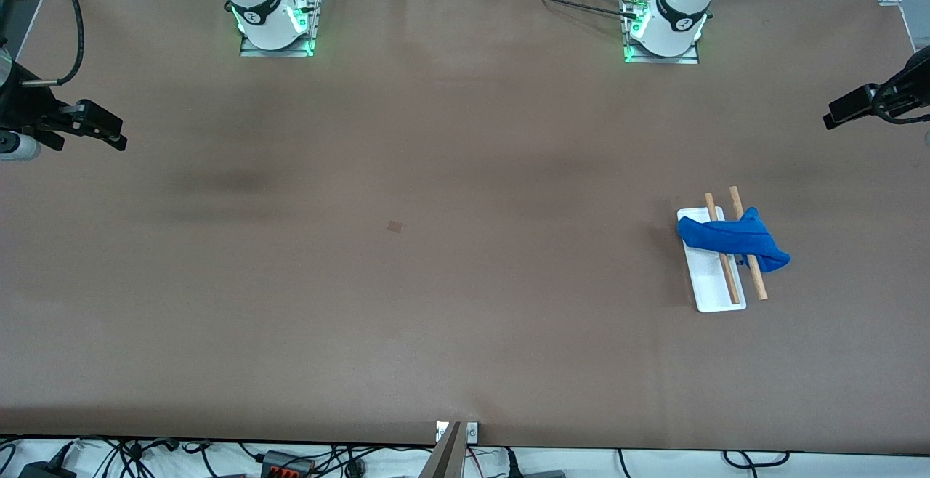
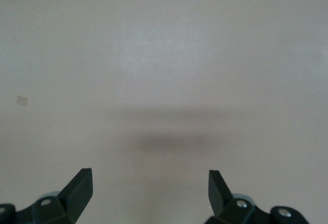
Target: Pass towel and hang on rack
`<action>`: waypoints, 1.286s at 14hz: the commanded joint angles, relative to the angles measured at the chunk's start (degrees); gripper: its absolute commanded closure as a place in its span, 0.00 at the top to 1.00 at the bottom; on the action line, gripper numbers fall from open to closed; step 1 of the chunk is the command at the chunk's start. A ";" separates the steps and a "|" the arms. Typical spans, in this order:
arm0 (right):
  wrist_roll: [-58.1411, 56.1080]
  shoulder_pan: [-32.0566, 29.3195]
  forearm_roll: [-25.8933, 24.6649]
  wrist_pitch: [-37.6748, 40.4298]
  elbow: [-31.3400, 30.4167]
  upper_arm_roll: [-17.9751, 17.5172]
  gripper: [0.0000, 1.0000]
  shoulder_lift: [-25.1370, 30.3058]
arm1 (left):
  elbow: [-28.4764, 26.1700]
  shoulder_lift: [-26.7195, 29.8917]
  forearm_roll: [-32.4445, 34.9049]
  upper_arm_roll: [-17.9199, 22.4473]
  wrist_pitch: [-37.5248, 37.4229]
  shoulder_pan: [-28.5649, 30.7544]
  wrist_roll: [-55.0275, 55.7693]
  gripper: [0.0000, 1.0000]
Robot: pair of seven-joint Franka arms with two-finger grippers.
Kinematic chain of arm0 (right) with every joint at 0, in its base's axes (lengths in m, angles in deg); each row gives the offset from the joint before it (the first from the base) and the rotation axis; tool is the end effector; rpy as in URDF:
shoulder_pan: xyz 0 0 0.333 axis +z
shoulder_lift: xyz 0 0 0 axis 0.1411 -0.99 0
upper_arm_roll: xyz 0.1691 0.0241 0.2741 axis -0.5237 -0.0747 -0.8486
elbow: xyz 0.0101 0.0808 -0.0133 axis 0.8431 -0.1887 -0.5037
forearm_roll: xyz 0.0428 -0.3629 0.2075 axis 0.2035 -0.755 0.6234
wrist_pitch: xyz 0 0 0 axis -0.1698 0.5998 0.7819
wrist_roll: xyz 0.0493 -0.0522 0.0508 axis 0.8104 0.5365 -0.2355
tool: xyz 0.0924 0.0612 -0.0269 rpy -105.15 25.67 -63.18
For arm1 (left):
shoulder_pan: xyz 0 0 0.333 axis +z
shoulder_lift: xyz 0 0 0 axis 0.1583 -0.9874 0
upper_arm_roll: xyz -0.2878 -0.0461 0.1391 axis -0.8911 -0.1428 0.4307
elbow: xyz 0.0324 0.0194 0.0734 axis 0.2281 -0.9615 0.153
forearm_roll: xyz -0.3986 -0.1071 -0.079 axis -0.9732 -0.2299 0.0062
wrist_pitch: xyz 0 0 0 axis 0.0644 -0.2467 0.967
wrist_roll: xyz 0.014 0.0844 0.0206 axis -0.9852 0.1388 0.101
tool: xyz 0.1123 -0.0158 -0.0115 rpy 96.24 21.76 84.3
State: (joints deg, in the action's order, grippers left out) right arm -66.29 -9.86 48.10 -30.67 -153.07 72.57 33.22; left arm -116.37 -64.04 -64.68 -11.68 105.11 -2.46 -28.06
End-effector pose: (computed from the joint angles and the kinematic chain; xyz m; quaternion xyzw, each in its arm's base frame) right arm 0.5832 -0.0240 0.5752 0.9998 0.0126 0.0057 0.0119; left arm 0.5633 0.0504 0.6117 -0.9922 -0.1065 0.0632 0.0169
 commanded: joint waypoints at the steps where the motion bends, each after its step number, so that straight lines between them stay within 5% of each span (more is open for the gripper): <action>1: -0.39 -0.27 -0.15 0.69 0.37 -0.20 1.00 0.21 | -0.52 1.31 0.09 -0.45 -0.63 -0.15 1.01 1.00; 8: -0.48 -0.19 -0.15 0.87 0.37 -0.20 1.00 0.21 | -6.05 4.39 0.09 -1.33 3.40 0.29 0.92 1.00; 18: -0.48 -0.19 -0.15 0.78 0.37 -0.29 1.00 0.12 | -5.18 3.77 0.09 -1.51 3.68 -0.15 1.01 1.00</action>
State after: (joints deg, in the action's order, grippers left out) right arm -66.29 -9.86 48.10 -30.62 -153.07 72.57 33.19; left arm -121.07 -61.26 -64.68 -12.94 108.50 -2.43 -27.63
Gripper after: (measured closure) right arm 0.000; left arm 0.000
